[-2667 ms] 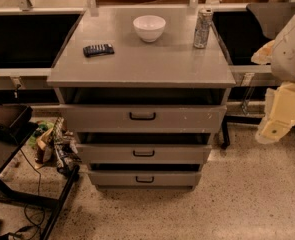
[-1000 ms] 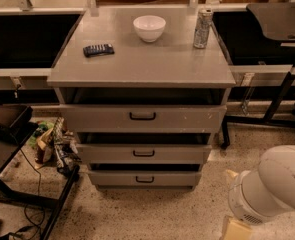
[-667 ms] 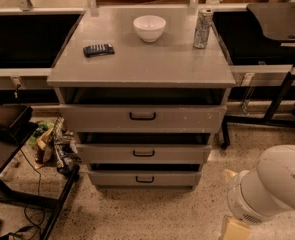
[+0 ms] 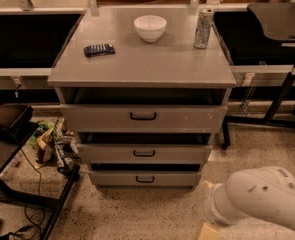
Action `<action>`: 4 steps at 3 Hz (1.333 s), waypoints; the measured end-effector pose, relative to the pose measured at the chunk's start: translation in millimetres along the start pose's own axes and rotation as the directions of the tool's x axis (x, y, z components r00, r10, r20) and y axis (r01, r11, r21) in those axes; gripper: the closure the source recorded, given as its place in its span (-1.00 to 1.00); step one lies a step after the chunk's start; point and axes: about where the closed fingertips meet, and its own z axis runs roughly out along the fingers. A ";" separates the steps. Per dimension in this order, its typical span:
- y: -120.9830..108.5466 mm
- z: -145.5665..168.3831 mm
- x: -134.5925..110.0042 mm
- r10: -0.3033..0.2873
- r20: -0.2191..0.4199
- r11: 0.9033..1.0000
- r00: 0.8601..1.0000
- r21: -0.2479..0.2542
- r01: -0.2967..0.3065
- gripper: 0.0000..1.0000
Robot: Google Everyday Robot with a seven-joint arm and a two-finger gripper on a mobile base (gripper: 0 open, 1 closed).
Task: Open bottom drawer
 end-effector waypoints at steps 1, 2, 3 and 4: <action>-6.4 72.6 2.7 0.009 0.008 1.000 1.000 -0.004 -0.009 -1.00; -21.8 80.4 -10.7 0.005 0.046 0.999 0.999 0.052 -0.008 -1.00; -21.7 80.4 -10.7 0.005 0.046 0.999 0.999 0.052 -0.008 -1.00; -22.5 109.3 -13.7 -0.024 0.039 1.000 0.999 0.019 0.023 -1.00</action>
Offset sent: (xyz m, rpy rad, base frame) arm 0.0118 0.0118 -0.0597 0.0077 0.0115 -0.0034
